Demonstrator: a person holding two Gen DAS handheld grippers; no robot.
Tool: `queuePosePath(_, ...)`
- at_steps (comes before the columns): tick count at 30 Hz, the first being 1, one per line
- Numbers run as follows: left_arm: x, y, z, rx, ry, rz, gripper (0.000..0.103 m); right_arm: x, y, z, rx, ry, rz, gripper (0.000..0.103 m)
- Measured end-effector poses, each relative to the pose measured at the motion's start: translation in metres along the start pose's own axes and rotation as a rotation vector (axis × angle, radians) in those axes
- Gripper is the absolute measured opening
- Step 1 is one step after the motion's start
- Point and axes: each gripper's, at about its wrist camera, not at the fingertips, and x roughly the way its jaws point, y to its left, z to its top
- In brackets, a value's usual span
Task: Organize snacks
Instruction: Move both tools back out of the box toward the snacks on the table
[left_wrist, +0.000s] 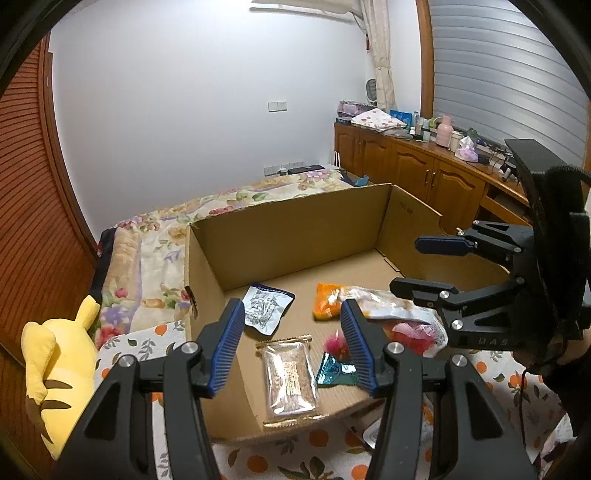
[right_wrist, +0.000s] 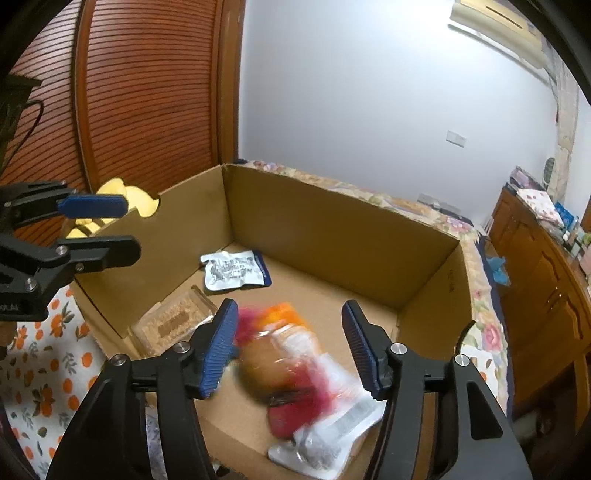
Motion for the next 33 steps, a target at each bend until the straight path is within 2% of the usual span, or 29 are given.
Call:
queuePosePath(8, -0.027, -0.011, -0.009, 0.008, -0.023, -0.010, 0.056, -0.040, 0.004, -0.007, 0.008, -0.050, -0.004, 0.061)
queuePosePath(17, -0.048, -0.039, -0.035, 0.026, -0.020, -0.047, 0.066, -0.094, 0.012, -0.038, 0.017, -0.081, -0.025, 0.064)
queuePosePath(25, -0.052, -0.074, -0.074, 0.040, 0.020, -0.118, 0.072, -0.115, 0.015, -0.081, 0.058, -0.054, -0.040, 0.066)
queuePosePath(33, -0.045, -0.110, -0.113, 0.036, 0.091, -0.179, 0.073, -0.114, 0.010, -0.127, 0.121, 0.000, -0.043, 0.067)
